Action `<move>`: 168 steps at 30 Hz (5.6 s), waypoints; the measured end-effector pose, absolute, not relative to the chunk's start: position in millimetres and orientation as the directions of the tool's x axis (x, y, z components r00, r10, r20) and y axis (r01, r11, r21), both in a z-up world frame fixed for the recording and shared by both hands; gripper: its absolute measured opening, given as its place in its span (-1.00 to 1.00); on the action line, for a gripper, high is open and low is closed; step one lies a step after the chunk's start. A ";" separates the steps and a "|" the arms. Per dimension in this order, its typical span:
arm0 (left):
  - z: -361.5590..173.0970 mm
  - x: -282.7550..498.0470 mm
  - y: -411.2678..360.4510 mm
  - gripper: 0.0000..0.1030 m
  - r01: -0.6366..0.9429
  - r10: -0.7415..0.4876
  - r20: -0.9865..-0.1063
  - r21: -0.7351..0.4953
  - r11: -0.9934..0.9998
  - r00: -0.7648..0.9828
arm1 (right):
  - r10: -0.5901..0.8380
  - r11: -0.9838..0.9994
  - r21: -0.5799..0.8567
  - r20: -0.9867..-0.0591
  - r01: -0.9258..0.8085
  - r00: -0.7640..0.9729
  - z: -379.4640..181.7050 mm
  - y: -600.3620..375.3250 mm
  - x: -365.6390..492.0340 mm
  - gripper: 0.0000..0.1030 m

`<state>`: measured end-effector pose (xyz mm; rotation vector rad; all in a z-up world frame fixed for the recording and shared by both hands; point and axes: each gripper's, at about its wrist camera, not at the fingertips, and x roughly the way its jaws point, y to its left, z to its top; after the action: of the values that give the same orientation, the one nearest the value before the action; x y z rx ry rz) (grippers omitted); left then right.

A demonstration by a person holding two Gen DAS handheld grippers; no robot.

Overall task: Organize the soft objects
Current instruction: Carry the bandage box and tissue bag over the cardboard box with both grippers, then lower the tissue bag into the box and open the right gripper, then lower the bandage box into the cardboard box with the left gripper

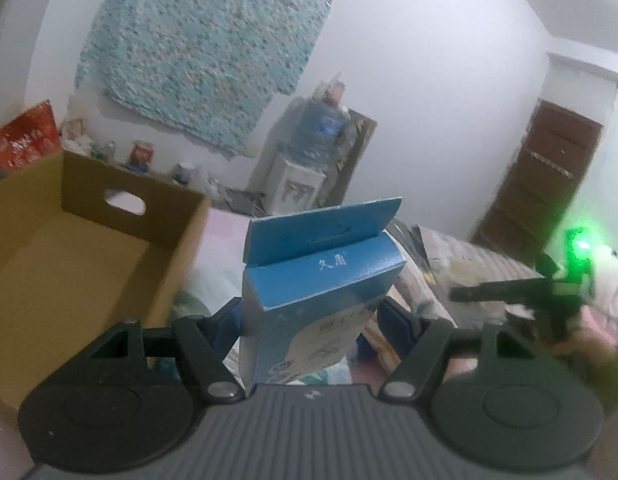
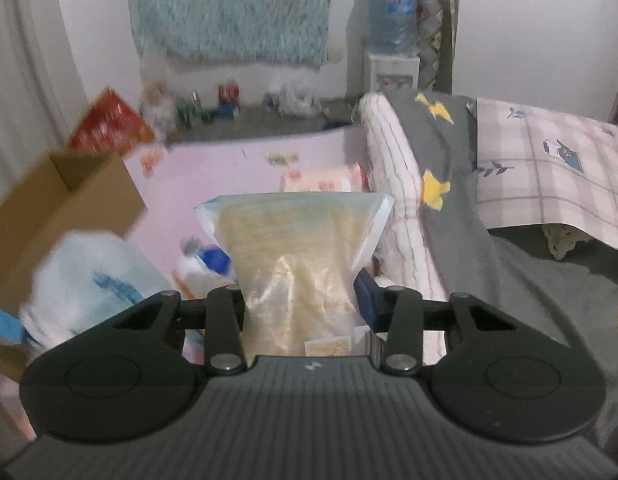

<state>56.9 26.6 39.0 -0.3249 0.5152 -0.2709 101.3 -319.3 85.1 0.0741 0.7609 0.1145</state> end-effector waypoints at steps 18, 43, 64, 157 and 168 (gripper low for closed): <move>84.8 140.9 157.5 0.43 -0.051 -0.061 -0.594 -0.170 0.984 0.802 | 0.645 0.752 0.574 -0.538 -0.324 0.543 126.0 -83.6 172.7 -0.23; -17.3 324.8 223.0 0.44 -0.073 0.141 -0.815 0.121 0.990 0.562 | 0.575 0.768 0.639 -0.723 0.053 0.384 -23.6 84.2 349.2 -0.18; -9.8 330.4 236.9 0.69 -0.093 0.141 -0.805 0.107 0.990 0.576 | 0.614 0.713 0.693 -0.691 0.108 0.382 -52.2 86.4 359.9 0.21; -39.1 310.0 251.8 0.27 -0.123 0.004 -0.956 -0.033 0.992 0.294 | 0.557 0.829 0.544 -0.784 -0.130 0.273 -41.2 107.5 370.6 -0.29; -64.6 301.5 217.8 0.41 0.033 0.072 -0.958 0.084 0.996 0.279 | 0.555 0.830 0.544 -0.781 -0.123 0.286 -40.4 102.3 370.3 -0.29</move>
<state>301.5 217.8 -64.6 0.0937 1.2881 0.0262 370.3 102.3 -40.4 0.4198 1.2032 0.4706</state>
